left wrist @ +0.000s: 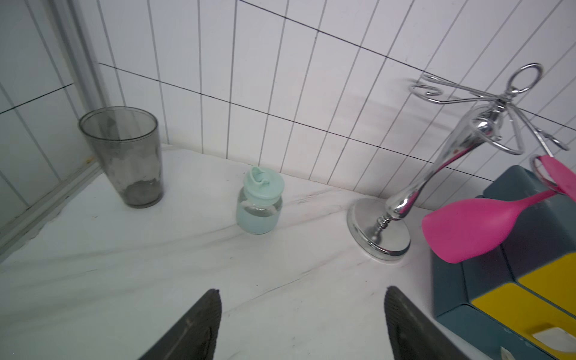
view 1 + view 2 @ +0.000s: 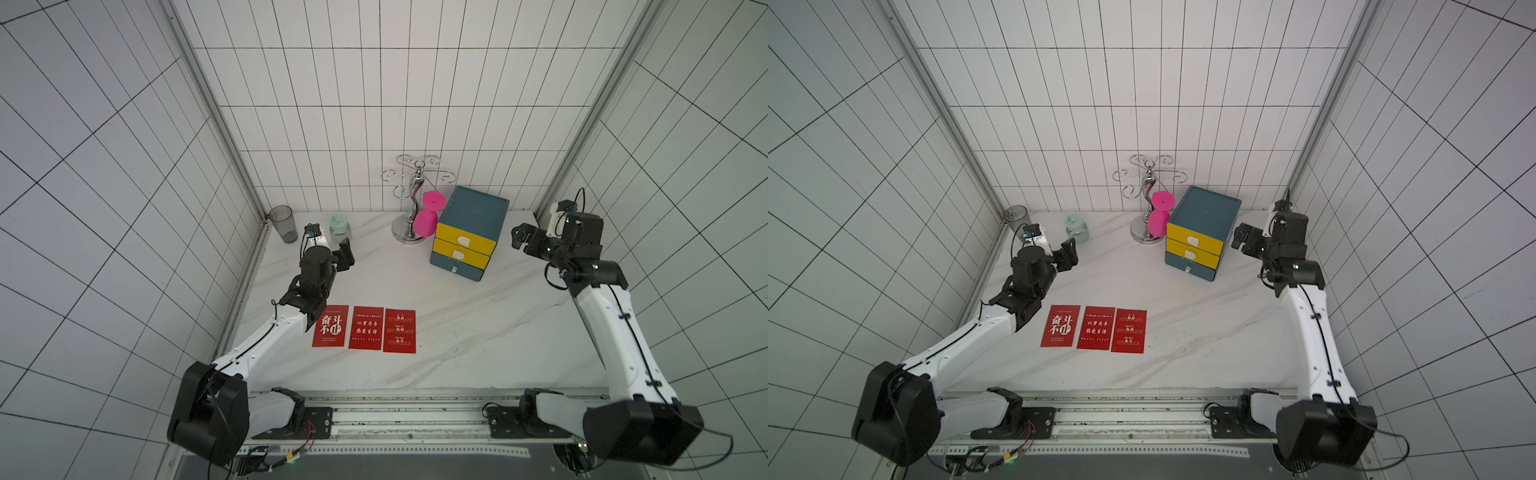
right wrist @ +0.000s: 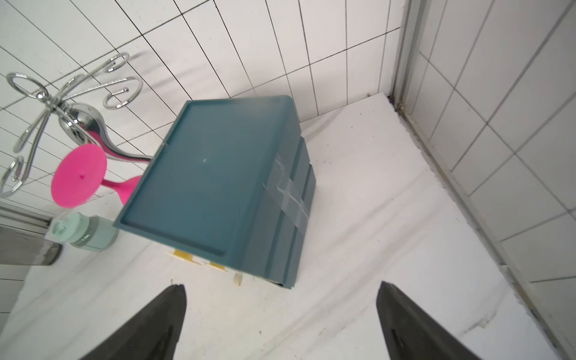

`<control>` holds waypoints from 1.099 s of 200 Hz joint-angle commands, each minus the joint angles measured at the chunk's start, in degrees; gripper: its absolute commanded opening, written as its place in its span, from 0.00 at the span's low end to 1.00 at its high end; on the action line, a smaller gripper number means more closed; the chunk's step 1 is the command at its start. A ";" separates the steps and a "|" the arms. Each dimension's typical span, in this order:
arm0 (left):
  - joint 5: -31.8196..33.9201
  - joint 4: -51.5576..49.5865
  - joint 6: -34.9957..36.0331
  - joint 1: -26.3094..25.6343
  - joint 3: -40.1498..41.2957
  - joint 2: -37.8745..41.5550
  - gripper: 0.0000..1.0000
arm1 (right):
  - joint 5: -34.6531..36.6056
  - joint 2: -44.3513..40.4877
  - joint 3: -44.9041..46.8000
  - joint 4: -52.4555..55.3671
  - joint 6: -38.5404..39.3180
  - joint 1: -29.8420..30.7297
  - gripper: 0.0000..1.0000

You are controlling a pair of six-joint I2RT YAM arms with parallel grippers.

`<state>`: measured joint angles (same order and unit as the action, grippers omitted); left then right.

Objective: Take the postcards out of the drawer
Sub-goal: Reset both arms

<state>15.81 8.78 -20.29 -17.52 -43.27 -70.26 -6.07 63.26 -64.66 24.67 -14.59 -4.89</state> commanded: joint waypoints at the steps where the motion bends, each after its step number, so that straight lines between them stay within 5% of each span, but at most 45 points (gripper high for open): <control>1: 3.38 -0.57 3.50 2.12 2.99 0.44 0.82 | 6.96 -7.19 15.34 -14.20 4.25 -0.30 0.99; 20: 8.48 0.31 6.42 2.37 5.69 -0.26 0.86 | 10.72 -13.48 28.78 -23.84 5.10 -0.23 0.99; 55: 9.42 11.44 8.87 3.97 11.45 -2.10 0.91 | 5.00 -12.90 47.10 -50.52 7.68 -0.21 0.99; 87: 8.82 9.20 11.77 4.82 10.45 -2.51 0.92 | 2.28 0.01 47.54 -59.91 8.61 0.18 0.99; 111: 7.65 14.40 12.21 7.96 12.56 -5.44 0.92 | 3.73 11.24 50.44 -77.81 6.92 0.31 0.99; 132: 4.82 20.41 9.82 11.62 15.02 -10.19 0.92 | 4.52 10.49 48.39 -71.70 9.43 0.31 0.99; 174: 4.79 18.01 10.12 11.74 12.63 -12.50 0.93 | 5.82 27.71 52.06 -98.65 9.00 0.31 0.99; 193: 4.05 17.95 9.84 12.03 13.87 -10.66 0.94 | 6.64 21.81 48.50 -82.77 9.25 0.31 0.99; 208: 1.50 19.95 10.82 12.08 15.17 -9.98 0.95 | 5.57 25.73 46.72 -85.72 9.38 0.29 0.99; 220: -0.34 20.18 11.49 12.09 15.33 -9.79 0.95 | 3.94 24.09 42.61 -75.20 10.41 0.48 0.98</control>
<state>19.57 26.44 -9.98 -5.56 -28.99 -81.47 -0.71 88.03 -15.57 -59.22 -5.82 -4.84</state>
